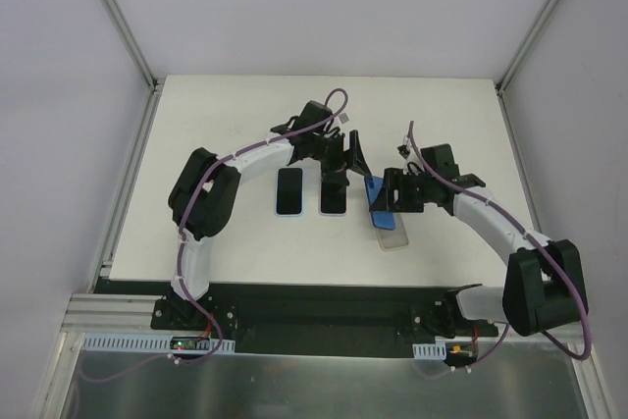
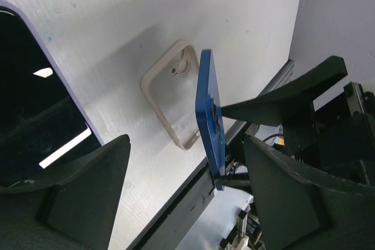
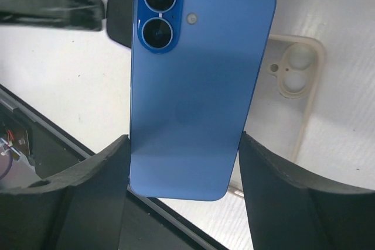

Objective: Put the phone into the phone case

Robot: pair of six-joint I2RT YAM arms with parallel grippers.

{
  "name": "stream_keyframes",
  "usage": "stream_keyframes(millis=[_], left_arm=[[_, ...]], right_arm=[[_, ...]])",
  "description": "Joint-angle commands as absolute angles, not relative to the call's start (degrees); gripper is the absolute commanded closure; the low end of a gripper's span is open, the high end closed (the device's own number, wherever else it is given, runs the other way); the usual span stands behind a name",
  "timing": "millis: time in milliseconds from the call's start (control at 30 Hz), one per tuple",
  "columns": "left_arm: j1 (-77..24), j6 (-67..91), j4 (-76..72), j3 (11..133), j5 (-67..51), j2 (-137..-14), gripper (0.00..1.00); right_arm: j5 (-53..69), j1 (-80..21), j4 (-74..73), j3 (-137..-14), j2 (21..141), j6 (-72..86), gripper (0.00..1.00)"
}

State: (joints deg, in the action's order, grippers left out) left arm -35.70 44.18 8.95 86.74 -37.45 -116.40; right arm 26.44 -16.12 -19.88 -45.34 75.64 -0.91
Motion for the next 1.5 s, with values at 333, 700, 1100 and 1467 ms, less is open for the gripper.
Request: stream_keyframes(millis=[333, 700, 1100, 1467], left_arm=[[-36.3, 57.3, -11.2, 81.4, -47.5, -117.3, 0.69], [-36.2, 58.8, -11.2, 80.5, -47.4, -116.3, 0.98], [-35.9, 59.3, -3.3, 84.5, -43.5, -116.9, 1.00], [-35.1, 62.9, -2.7, 83.4, -43.9, -115.0, 1.00]], right_arm=[[27.8, -20.1, -18.6, -48.2, 69.8, 1.7, 0.58], [10.7, -24.7, -27.9, -53.5, 66.7, 0.4, 0.28], [-24.4, -46.2, -38.0, -61.0, 69.6, -7.9, 0.37], [-46.5, -61.8, -40.6, -64.9, 83.0, -8.7, 0.53]])
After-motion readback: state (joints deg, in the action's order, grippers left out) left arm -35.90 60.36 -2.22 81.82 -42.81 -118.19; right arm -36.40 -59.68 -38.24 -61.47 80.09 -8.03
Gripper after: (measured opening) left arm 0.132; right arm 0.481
